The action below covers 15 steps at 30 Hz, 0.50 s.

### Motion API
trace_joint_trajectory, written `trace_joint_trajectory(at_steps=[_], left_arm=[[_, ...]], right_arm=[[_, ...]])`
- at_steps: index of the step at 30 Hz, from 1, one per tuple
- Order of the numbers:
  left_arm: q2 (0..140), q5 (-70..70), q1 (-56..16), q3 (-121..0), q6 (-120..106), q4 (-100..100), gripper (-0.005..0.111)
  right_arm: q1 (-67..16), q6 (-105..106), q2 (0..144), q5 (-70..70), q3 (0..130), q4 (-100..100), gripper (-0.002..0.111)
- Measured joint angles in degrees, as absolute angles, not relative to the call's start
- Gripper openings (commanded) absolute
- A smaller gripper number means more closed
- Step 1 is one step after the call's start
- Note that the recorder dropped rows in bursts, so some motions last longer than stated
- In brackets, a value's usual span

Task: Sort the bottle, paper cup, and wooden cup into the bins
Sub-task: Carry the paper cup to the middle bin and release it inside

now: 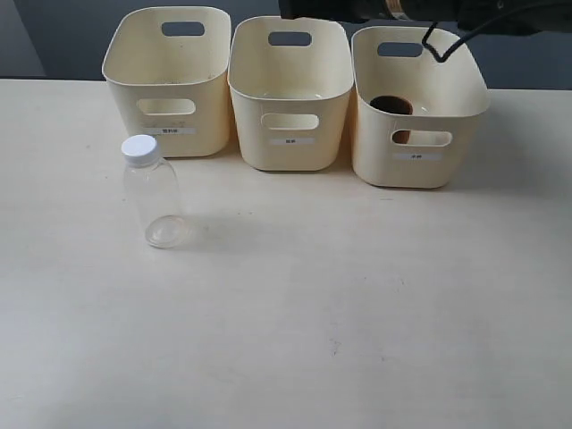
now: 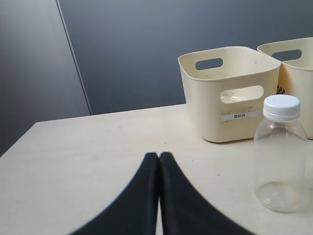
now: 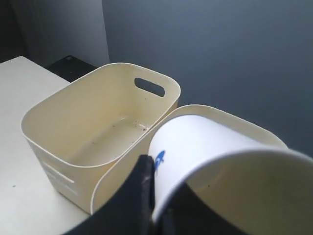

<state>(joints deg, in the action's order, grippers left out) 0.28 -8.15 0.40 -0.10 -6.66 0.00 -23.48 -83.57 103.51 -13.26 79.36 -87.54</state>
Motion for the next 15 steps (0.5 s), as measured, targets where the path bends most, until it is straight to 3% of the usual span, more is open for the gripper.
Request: trace_joint_trajectory(at_steps=[15], left_arm=[[0.3, -8.1, 0.4, -0.1, -6.7, 0.0, 0.000]], right_arm=[[-21.8, -97.9, 117.3, -18.6, 89.2, -99.5, -0.001]])
